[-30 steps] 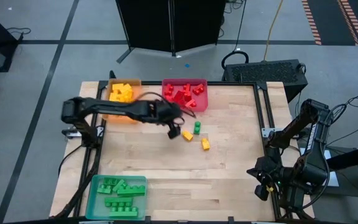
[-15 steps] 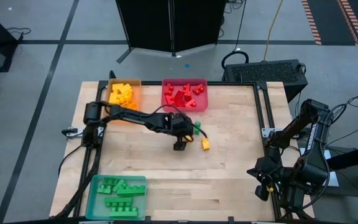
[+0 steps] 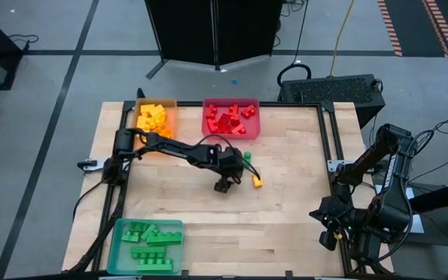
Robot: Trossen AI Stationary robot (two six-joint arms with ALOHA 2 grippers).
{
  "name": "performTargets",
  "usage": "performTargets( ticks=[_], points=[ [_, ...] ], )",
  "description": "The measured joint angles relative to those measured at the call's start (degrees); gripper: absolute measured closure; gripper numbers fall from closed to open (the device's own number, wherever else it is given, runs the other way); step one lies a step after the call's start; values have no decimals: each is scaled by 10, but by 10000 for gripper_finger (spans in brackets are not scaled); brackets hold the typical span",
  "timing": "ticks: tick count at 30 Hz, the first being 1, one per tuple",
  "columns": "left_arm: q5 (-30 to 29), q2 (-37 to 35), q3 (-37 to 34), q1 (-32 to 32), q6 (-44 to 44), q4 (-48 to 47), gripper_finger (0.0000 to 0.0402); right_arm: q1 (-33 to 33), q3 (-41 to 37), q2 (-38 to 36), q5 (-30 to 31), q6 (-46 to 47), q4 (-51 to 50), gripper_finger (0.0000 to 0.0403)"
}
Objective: Sort blocks
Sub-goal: Put the yellow game piece into the yellow bin
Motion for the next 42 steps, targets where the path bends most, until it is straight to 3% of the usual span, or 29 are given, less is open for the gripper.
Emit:
performTargets(
  ticks=[4, 10, 15, 19, 27, 33, 39, 42],
  points=[
    [2, 1, 0, -1, -14, -3, 134, 0, 0, 0, 0, 1, -3, 403],
    [-1, -7, 0, 1, -109, -26, 278, 0, 0, 0, 0, 2, -6, 403],
    [-21, -37, -3, 7, -180, -57, 278, 0, 0, 0, 2, 2, -9, 403],
    [-42, -103, -2, 35, -265, -97, 278, 0, 0, 0, 3, 9, -9, 403],
    [-197, -278, -43, 160, -324, -286, 278, 0, 0, 0, 4, 17, -10, 403],
    [-203, -395, -140, 301, -374, -291, 278, 0, 0, 0, 4, 17, -11, 403],
    [-189, -411, -197, 403, -375, -251, 278, -3, 0, 0, 5, 17, -10, 403],
    [-185, -398, -210, 437, -376, -255, 255, -7, 0, 0, 4, 17, -9, 403]
  ],
)
